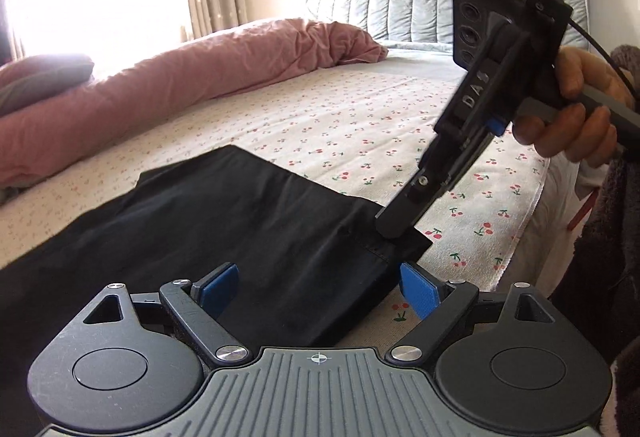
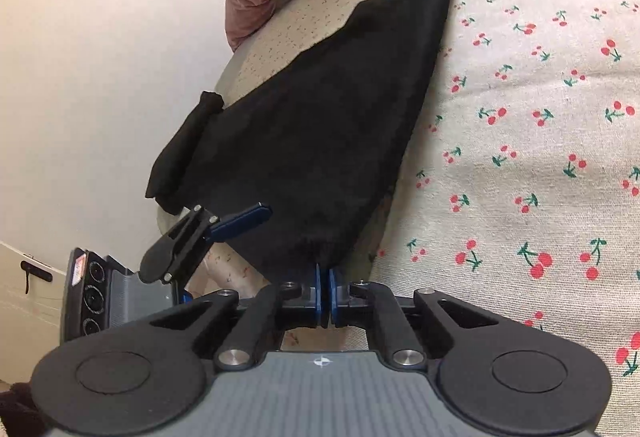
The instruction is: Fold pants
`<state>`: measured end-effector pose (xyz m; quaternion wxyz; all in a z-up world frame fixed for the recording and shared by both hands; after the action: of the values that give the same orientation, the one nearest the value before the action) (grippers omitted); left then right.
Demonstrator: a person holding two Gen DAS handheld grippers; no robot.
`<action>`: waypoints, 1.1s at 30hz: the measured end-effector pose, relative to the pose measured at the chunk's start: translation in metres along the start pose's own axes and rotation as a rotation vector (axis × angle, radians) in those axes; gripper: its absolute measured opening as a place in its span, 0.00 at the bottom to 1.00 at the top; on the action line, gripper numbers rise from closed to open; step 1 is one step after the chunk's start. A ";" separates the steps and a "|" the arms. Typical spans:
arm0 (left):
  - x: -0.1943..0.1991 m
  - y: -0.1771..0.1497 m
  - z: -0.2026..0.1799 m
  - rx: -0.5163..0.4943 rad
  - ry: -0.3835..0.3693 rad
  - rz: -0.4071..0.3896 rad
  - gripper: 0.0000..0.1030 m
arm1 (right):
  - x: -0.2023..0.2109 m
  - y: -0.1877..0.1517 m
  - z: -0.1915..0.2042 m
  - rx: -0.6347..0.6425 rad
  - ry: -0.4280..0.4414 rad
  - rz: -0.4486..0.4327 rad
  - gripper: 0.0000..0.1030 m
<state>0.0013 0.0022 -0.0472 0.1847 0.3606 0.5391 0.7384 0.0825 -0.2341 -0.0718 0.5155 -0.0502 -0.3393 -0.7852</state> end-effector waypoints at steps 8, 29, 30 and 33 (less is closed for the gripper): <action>-0.028 0.006 -0.016 -0.104 0.167 0.006 0.44 | 0.005 0.026 0.019 0.014 0.084 -0.072 0.17; -0.044 -0.003 -0.006 -0.021 0.227 0.066 0.10 | -0.070 0.097 -0.060 -0.120 -0.134 -0.335 0.05; -0.044 -0.001 -0.006 -0.018 0.233 0.062 0.05 | -0.073 0.097 -0.058 -0.115 -0.151 -0.335 0.03; -0.045 0.010 -0.002 0.010 0.248 0.044 0.00 | -0.073 0.098 -0.049 -0.112 -0.193 -0.368 0.02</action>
<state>0.0309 -0.0323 -0.0529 0.0988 0.2793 0.5533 0.7785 0.2125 -0.2300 -0.0931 0.3251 -0.0907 -0.3465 -0.8752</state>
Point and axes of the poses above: each gripper's, at about its wrist camera, not at the fingertips, and x roughly against the way its jaws point, z to its left, y to its top, the point moved 2 cm from there along -x, roughly the way its jaws point, and after that the axes turned 12 degrees about -z, right-handed, at the moved point
